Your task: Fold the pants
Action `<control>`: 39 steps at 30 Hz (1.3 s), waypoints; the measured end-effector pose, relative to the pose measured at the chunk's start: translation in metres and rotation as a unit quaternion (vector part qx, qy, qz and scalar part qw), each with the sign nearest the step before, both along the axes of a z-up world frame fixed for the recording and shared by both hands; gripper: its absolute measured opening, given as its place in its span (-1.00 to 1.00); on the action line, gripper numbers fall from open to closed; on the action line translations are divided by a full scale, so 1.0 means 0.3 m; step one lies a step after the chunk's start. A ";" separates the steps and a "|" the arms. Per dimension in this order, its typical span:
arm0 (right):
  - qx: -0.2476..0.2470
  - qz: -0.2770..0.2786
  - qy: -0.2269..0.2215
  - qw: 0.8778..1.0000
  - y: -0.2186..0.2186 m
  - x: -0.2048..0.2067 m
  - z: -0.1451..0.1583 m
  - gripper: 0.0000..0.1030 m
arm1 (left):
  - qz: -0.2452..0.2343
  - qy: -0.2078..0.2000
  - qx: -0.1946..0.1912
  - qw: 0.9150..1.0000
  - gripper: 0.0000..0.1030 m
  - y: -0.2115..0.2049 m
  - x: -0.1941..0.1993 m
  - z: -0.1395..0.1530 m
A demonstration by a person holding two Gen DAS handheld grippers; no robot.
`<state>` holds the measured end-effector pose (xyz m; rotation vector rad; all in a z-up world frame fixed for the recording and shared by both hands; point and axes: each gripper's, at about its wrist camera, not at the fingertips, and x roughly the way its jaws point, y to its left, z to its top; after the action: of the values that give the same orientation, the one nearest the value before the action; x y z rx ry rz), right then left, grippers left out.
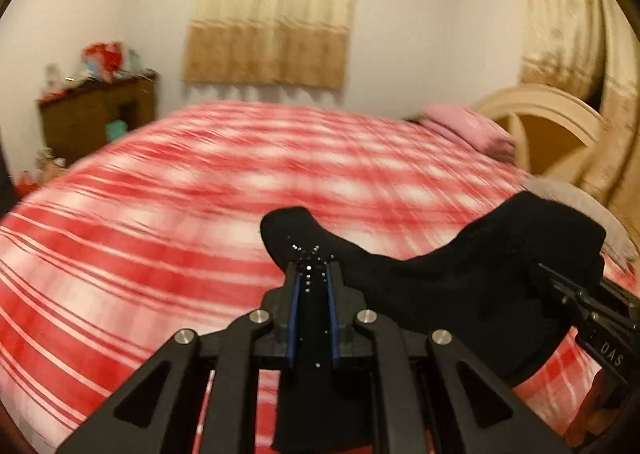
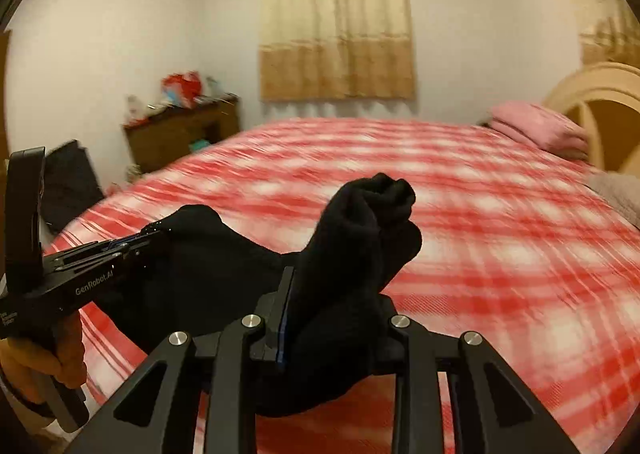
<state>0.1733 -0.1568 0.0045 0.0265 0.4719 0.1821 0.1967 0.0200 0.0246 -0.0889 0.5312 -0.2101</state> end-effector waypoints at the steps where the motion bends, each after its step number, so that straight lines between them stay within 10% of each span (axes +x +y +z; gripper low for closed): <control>1: 0.008 0.013 -0.008 1.000 0.045 0.057 0.001 -0.44 | 0.015 -0.006 0.008 1.000 -0.76 0.040 0.023 0.013; 7: 0.048 0.042 0.030 0.997 0.222 0.363 -0.162 -0.40 | 0.105 -0.010 0.076 0.992 -0.73 0.265 0.193 -0.037; 12: 0.045 0.008 0.143 0.989 0.256 0.497 -0.347 0.25 | 0.163 0.072 0.134 0.975 -0.30 0.382 0.302 -0.246; 14: 0.106 0.002 0.142 0.984 0.188 0.488 -0.333 0.51 | 0.188 0.089 0.143 0.968 0.58 0.427 0.302 -0.310; 16: 0.134 -0.018 0.152 0.979 0.137 0.466 -0.331 0.51 | 0.209 0.082 0.114 0.968 0.78 0.473 0.277 -0.318; 25: 0.225 -0.073 0.093 0.967 0.066 0.104 -0.256 0.51 | 0.291 0.088 0.126 0.944 0.89 0.557 0.102 -0.288; 29: 0.174 -0.033 0.099 0.979 0.179 -0.015 -0.265 0.51 | 0.282 0.073 0.064 0.954 0.90 0.562 -0.054 -0.289; 39: 0.049 0.005 0.054 0.997 0.342 -0.221 -0.183 0.52 | 0.216 0.042 0.076 0.973 0.90 0.396 -0.181 -0.200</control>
<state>0.1070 -0.0542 -0.0504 0.1307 0.5713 0.2143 0.1425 0.1388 -0.0353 -0.0616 0.5969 0.2607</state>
